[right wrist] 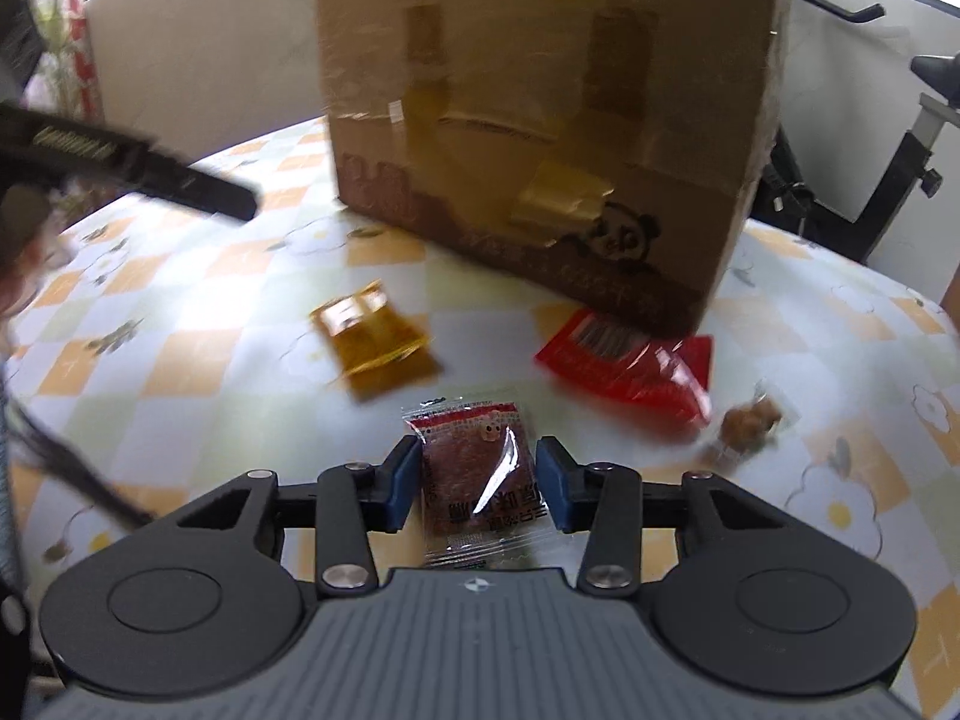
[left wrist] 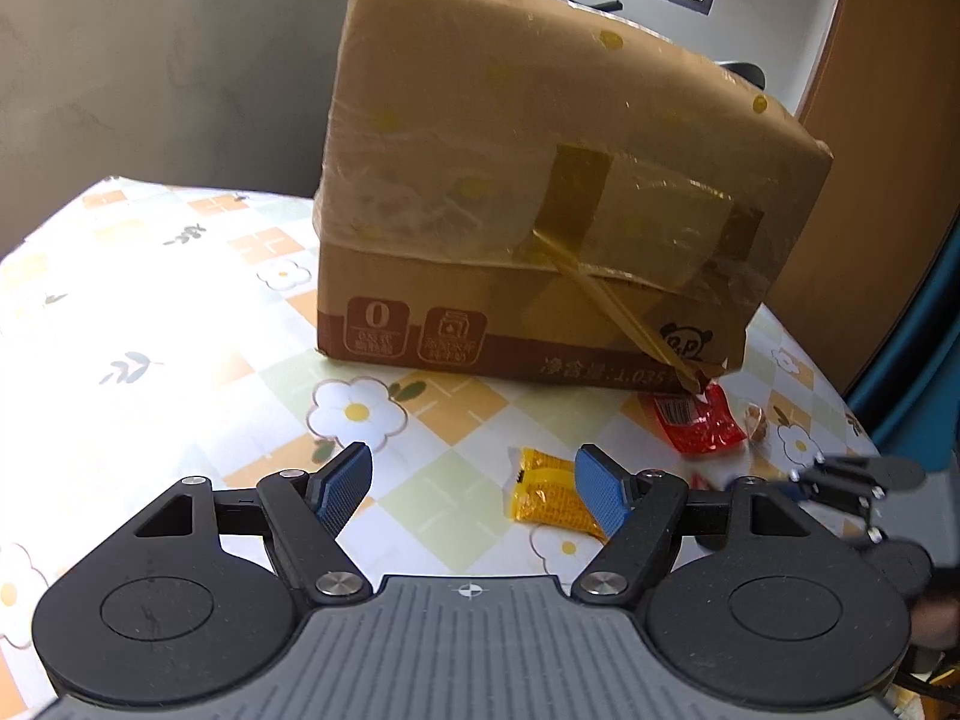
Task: Organize snacks
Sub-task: 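Close the left tool on the yellow wafer packet while the right tool lifts the jerky packet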
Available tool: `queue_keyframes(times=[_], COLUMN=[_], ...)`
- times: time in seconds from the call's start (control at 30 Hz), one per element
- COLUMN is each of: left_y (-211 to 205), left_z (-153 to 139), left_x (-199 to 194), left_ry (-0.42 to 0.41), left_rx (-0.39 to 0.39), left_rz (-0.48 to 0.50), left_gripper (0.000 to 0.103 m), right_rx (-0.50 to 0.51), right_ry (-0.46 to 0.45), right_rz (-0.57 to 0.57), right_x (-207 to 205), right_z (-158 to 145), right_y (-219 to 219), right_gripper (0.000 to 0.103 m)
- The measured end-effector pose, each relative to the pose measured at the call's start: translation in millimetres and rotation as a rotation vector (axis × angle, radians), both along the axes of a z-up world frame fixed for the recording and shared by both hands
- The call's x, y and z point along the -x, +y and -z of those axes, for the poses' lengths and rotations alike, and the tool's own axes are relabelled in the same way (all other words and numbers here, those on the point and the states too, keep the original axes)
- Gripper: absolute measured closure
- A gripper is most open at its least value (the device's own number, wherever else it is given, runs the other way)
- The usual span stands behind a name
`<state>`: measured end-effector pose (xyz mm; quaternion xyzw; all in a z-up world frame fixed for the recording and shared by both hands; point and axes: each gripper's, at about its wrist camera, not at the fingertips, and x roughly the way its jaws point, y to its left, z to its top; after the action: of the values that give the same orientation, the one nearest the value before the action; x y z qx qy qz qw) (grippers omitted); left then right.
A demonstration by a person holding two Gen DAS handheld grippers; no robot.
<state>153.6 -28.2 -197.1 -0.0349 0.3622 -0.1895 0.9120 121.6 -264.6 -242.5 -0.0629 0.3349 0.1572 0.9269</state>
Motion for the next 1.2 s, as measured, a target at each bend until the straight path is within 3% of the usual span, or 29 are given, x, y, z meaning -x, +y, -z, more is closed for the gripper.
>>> queue_keyframes(times=[0.07, 0.2, 0.33, 0.4, 0.73, 0.97, 1.1, 1.2], left_y=[-2.0, -10.6, -24.7, -34.4, -72.9, -100.3, -104.5, -93.2], left_z=[3.3, 15.2, 26.6, 31.1, 42.0, 46.1, 50.4, 50.6], left_x=[1.1, -3.8, -15.3, -20.6, -46.7, -29.5, -13.9, -10.9], left_ry=[0.021, 0.127, 0.237, 0.265, 0.212, 0.09, 0.021, 0.021], left_rx=[0.023, 0.097, 0.158, 0.148, 0.012, -0.159, -0.236, -0.206], left_rz=[0.014, 0.062, 0.079, 0.091, 0.082, 0.149, 0.142, 0.123], left_gripper=[0.031, 0.049, 0.05, 0.05, 0.05, 0.05, 0.062, 0.068], right_rx=[-0.036, -0.039, -0.025, -0.035, -0.04, -0.031, -0.005, -0.002], right_ry=[-0.011, -0.043, -0.055, -0.055, -0.06, -0.067, -0.077, -0.079], right_rz=[0.027, 0.035, 0.034, 0.033, 0.034, 0.035, 0.037, 0.036], right_x=[-3.7, 0.0, 1.2, 1.5, 3.7, 4.9, 6.0, 5.9], right_z=[2.0, 5.1, 5.4, 5.3, 5.4, 5.1, 5.8, 6.0], right_y=[-4.8, -5.2, -4.0, -5.1, -4.4, -3.6, 0.3, 0.8], right_gripper=[0.058, 0.058, 0.058, 0.058, 0.058, 0.058, 0.059, 0.059])
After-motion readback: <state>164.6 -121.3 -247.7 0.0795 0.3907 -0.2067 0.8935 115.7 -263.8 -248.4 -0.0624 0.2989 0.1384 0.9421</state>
